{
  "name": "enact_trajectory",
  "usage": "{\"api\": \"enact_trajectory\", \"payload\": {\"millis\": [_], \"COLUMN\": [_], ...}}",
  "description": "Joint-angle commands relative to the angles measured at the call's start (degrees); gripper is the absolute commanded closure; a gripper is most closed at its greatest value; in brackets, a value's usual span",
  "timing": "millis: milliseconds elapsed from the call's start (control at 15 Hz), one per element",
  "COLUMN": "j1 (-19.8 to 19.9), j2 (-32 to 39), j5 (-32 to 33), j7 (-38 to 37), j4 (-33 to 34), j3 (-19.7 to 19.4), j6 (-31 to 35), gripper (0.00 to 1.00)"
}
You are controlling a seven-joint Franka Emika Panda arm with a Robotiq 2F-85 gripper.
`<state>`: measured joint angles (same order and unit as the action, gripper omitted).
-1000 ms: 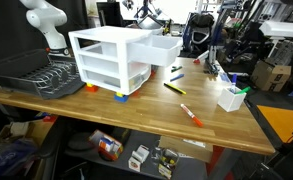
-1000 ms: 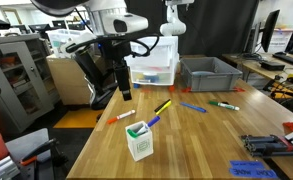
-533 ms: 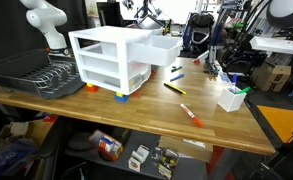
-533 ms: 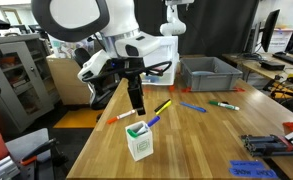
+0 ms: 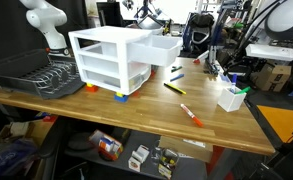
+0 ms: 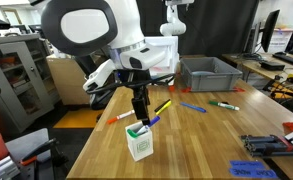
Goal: Put the blue marker in the first top drawer of the cabinet
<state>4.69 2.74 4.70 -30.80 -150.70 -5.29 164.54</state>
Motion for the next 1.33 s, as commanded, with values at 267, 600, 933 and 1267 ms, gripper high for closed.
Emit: {"api": "enact_trajectory", "payload": {"millis": [267,600,933,1267], "j1": [-1.37,-3.12,-3.76,-3.99], "j2": [2.75,3.37,3.3,2.71], "j5": [3.32,12.35,18.34,18.47], "j7": [-4.04,-10.23,-15.43,-16.0], "j4": [1.58,3.45,4.11,3.86], "j3": [-1.83,-4.67,-5.52,-5.34], "j6": [1.69,0.17,-0.76,-0.57], "gripper": [0.53,0.9,0.95,0.97]}}
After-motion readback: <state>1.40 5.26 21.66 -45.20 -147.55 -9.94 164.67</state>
